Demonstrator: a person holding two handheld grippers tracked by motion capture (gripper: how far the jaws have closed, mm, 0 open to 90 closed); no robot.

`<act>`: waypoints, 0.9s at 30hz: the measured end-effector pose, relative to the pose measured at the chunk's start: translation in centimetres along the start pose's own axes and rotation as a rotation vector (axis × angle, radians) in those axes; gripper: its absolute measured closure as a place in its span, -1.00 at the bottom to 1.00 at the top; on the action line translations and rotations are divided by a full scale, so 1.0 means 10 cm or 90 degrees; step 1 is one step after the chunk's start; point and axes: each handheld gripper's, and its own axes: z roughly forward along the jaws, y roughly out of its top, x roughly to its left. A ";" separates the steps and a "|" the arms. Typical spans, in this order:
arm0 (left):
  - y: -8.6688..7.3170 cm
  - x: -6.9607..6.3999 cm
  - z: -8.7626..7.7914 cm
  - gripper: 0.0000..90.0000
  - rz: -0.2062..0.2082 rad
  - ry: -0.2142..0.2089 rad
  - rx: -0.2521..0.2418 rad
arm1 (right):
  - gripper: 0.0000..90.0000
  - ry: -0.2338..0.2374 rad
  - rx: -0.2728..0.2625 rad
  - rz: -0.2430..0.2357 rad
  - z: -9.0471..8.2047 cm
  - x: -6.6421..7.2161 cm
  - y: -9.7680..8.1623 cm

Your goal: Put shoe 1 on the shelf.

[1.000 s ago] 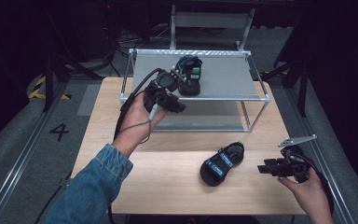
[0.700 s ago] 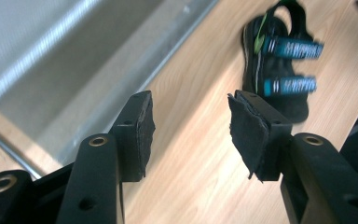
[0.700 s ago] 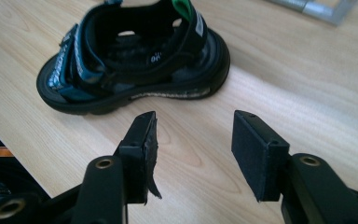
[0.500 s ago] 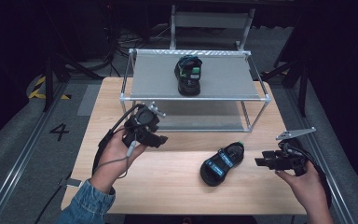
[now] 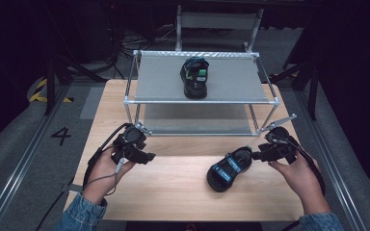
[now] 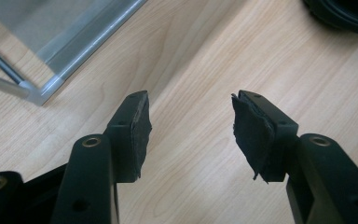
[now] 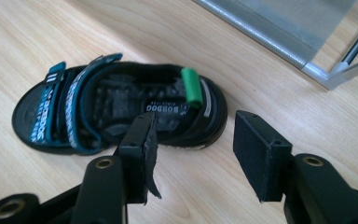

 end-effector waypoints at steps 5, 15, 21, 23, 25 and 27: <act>-0.06 0.09 0.00 -0.02 -0.020 0.003 -0.002 | 0.21 -0.016 0.023 -0.025 0.06 0.03 0.17; -0.12 0.20 -0.04 -0.05 -0.035 0.005 -0.010 | 0.90 -0.042 0.086 -0.078 0.18 0.09 0.32; -0.12 0.21 -0.03 -0.05 -0.035 0.007 -0.008 | 0.91 -0.048 0.099 -0.091 0.03 0.20 0.26; -0.11 0.20 -0.02 -0.05 -0.033 0.004 -0.007 | 0.91 -0.049 0.101 -0.090 -0.04 0.25 0.20; -0.09 0.18 -0.01 -0.06 -0.029 0.003 -0.003 | 0.91 -0.048 0.106 -0.088 -0.11 0.32 0.13; -0.06 0.17 0.01 -0.06 -0.024 0.001 0.003 | 0.91 -0.047 0.112 -0.086 -0.18 0.38 0.05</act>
